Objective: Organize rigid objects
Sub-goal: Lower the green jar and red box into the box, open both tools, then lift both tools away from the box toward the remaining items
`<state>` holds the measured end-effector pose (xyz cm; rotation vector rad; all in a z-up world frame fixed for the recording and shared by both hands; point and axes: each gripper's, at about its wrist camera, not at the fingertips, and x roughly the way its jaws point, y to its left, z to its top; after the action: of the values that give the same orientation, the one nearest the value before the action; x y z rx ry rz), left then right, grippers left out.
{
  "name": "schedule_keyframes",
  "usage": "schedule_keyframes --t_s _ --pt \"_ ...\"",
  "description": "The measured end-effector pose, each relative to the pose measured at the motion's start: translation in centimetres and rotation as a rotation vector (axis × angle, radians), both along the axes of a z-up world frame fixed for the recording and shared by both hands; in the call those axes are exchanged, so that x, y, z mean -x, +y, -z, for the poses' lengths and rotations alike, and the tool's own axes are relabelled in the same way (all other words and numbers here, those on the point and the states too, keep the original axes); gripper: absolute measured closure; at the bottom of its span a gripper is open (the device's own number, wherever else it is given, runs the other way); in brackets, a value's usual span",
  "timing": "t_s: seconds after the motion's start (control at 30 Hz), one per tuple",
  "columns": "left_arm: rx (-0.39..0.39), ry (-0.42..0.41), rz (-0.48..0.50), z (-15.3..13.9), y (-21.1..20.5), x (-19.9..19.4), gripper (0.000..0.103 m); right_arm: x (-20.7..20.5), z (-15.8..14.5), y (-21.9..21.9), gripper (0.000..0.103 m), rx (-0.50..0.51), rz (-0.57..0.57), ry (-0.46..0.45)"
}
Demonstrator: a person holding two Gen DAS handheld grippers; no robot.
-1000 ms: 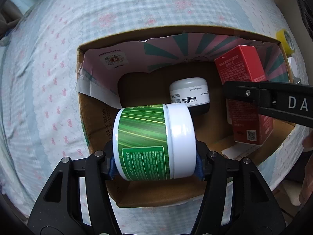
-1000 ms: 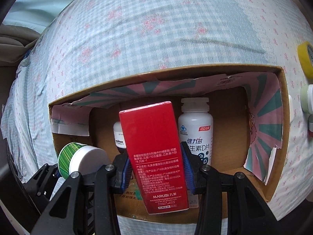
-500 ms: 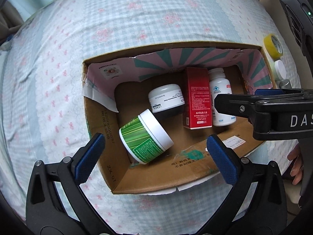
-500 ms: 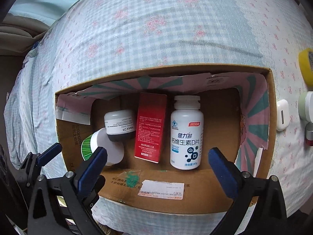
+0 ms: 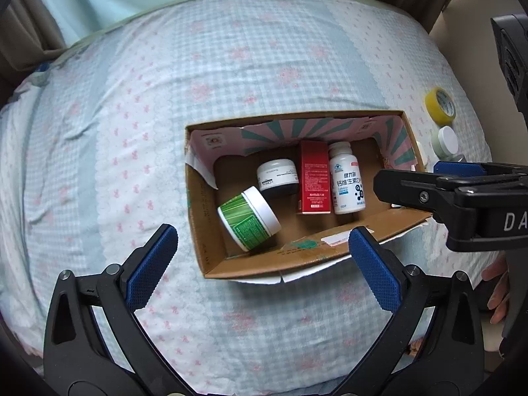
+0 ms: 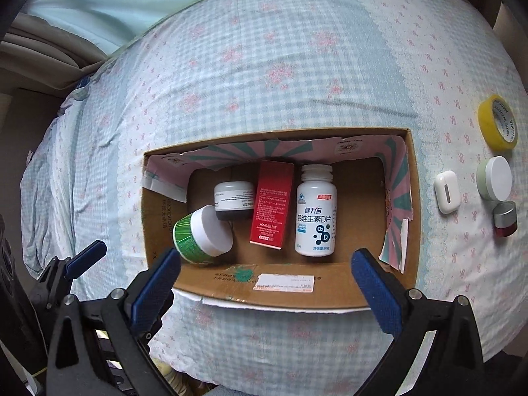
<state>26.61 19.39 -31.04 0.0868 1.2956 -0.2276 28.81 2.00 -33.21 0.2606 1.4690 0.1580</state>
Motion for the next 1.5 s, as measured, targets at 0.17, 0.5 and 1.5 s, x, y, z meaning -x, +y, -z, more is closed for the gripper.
schedule_keyframes --t_s 0.17,0.5,1.5 --pt "0.018 -0.087 -0.025 -4.9 0.9 2.1 0.000 2.6 -5.7 0.3 0.000 -0.018 -0.030 -0.103" --pt "0.027 -0.222 -0.042 -11.6 -1.4 6.2 0.000 8.4 -15.3 -4.0 0.000 0.093 -0.012 -0.295" --pt "0.079 -0.264 -0.196 -8.9 -33.4 6.0 0.000 11.3 -12.3 -34.9 0.000 0.245 -0.079 -0.437"
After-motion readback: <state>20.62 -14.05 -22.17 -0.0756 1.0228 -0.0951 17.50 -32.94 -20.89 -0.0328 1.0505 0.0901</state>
